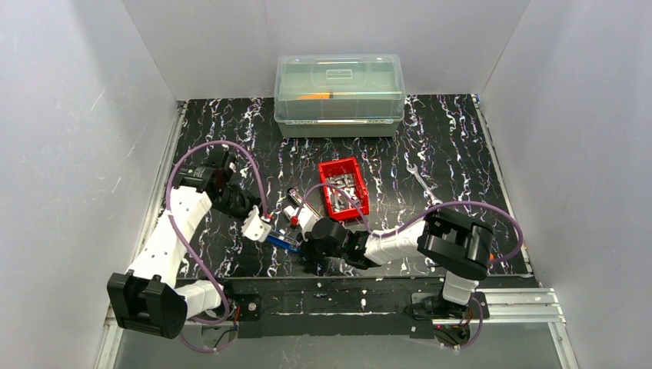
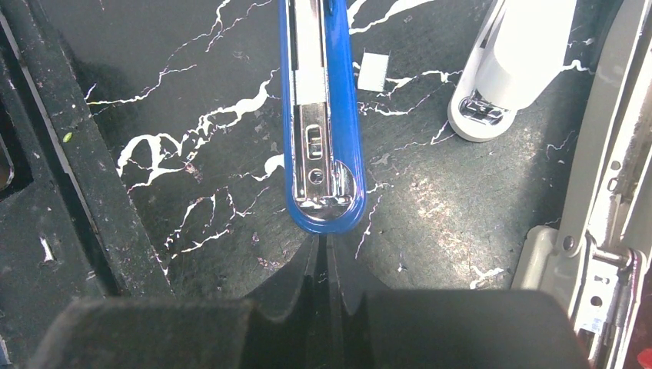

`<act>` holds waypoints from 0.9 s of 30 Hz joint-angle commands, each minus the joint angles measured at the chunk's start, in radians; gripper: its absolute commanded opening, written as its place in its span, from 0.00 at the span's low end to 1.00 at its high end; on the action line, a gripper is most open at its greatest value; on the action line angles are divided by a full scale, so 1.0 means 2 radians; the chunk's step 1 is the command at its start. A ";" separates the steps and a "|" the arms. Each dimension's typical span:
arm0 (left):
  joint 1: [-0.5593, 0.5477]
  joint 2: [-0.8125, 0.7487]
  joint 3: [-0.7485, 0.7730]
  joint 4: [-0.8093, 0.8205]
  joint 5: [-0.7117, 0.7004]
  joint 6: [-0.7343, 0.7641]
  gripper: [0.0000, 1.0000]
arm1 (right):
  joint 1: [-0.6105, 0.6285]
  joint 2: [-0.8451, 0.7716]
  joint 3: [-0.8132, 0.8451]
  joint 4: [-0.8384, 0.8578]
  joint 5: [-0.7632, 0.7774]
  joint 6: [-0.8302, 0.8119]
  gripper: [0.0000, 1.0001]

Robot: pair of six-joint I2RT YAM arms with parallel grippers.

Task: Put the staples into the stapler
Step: Close the stapler at the center of the board.

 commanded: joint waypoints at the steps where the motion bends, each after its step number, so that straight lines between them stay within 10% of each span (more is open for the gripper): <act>1: -0.003 -0.019 0.030 0.037 0.026 0.170 0.18 | -0.002 0.022 -0.001 -0.038 -0.002 -0.004 0.16; 14: 0.077 -0.045 0.022 0.328 -0.227 -0.361 0.22 | -0.002 0.020 -0.003 -0.040 -0.008 -0.006 0.16; 27: 0.122 -0.052 -0.106 0.333 -0.265 -0.563 0.28 | -0.003 0.014 -0.011 -0.034 -0.015 -0.008 0.16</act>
